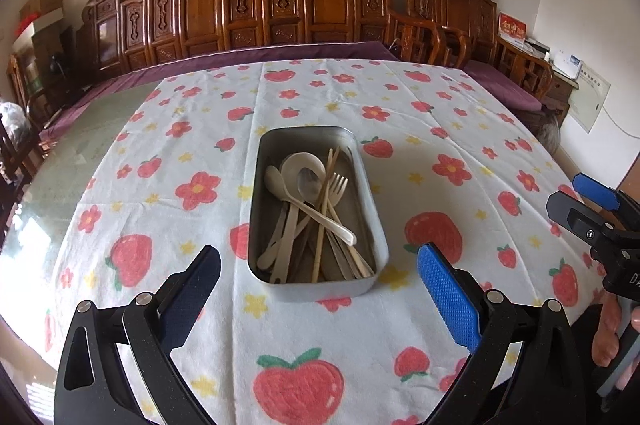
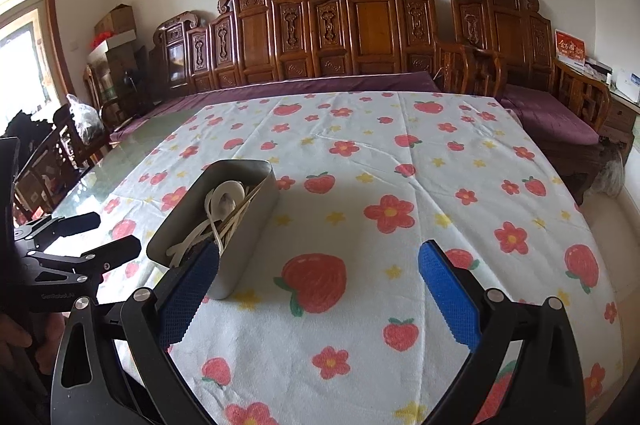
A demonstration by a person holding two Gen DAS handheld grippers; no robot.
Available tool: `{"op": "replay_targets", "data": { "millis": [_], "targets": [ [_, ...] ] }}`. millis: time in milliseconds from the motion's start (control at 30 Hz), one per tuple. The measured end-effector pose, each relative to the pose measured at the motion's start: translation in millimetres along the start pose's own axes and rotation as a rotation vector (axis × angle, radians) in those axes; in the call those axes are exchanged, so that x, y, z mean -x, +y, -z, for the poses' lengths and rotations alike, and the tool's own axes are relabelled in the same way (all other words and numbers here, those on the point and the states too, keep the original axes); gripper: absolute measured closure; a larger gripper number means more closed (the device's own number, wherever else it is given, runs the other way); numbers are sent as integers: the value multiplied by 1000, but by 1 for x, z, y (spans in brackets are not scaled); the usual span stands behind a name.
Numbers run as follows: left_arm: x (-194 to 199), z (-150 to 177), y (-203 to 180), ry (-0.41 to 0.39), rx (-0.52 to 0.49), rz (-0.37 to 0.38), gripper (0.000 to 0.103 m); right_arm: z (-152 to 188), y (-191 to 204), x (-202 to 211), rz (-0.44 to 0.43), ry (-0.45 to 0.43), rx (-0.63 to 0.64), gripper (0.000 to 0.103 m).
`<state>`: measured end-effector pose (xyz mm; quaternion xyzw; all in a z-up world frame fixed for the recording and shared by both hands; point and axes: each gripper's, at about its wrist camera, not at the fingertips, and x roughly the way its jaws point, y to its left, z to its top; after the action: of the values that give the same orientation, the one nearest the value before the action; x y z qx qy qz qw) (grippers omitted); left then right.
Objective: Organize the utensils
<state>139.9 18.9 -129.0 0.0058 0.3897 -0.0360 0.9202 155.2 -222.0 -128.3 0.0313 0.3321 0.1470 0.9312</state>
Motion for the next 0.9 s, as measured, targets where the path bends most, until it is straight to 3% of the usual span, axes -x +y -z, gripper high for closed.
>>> {"op": "replay_targets", "data": {
  "millis": [267,900],
  "targets": [
    [35,-1,-16,-49,2,-7,8,2,-7,36,14,-41,-8,3],
    [175,-30,-42,-294,-7,-45,8,-44,16,169,2,-285,32,3]
  ]
}}
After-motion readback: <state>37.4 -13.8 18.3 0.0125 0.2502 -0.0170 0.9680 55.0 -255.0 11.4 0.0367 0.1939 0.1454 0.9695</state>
